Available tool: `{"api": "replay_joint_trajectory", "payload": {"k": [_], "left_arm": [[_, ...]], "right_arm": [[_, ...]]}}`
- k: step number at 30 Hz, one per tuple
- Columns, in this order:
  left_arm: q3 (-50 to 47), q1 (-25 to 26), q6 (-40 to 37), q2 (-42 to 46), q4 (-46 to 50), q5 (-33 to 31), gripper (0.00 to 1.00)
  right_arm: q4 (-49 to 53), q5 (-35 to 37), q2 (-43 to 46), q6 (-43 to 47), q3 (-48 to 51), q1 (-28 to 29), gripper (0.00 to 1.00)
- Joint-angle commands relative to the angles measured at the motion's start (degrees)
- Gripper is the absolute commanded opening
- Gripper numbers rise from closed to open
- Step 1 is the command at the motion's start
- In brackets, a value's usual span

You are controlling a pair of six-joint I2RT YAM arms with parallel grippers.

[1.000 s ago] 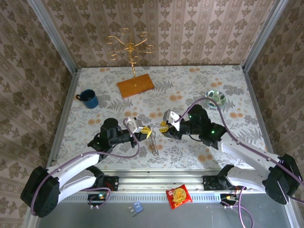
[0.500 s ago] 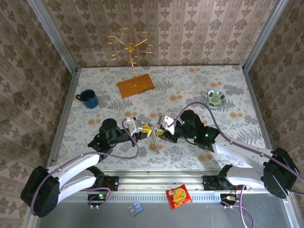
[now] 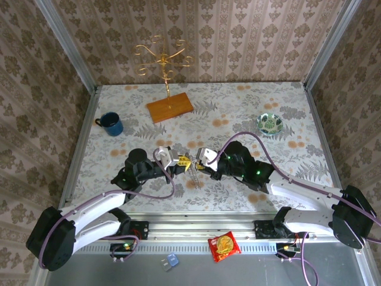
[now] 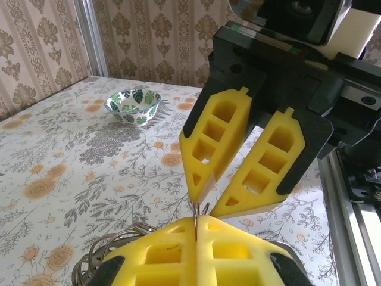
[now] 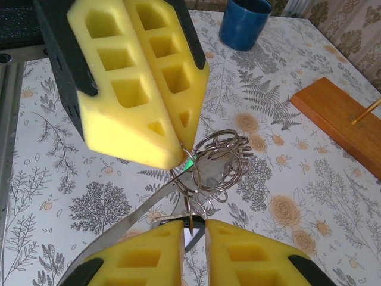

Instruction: Put the keys on the keyring

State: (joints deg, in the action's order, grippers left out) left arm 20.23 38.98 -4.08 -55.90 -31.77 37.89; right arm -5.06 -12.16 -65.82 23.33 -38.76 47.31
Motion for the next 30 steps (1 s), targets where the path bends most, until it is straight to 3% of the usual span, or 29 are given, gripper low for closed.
{"api": "replay_joint_trajectory", "payload": {"k": [1,13,20,24,30], "left_arm": [[-0.37,0.35,1.35,-0.02,-3.43,0.04,0.00],[-0.41,0.56,1.53,-1.83,-5.08,-0.62,0.00],[-1.04,0.65,1.66,-3.00,-6.53,-0.62,0.00],[-1.89,0.70,1.80,-3.16,-7.55,-0.62,0.00],[-4.70,0.65,2.71,-4.27,-13.90,-0.62,0.00]], "right_arm": [[-1.46,0.96,0.68,1.35,0.19,0.68,0.15],[-0.04,-1.50,-0.66,3.23,-0.96,2.59,0.01],[0.22,-1.15,-1.58,4.27,-1.14,3.37,0.00],[-0.04,-0.58,-0.62,2.30,-0.21,2.65,0.20],[-3.38,-13.50,3.14,-7.82,3.72,-5.58,0.25]]}}
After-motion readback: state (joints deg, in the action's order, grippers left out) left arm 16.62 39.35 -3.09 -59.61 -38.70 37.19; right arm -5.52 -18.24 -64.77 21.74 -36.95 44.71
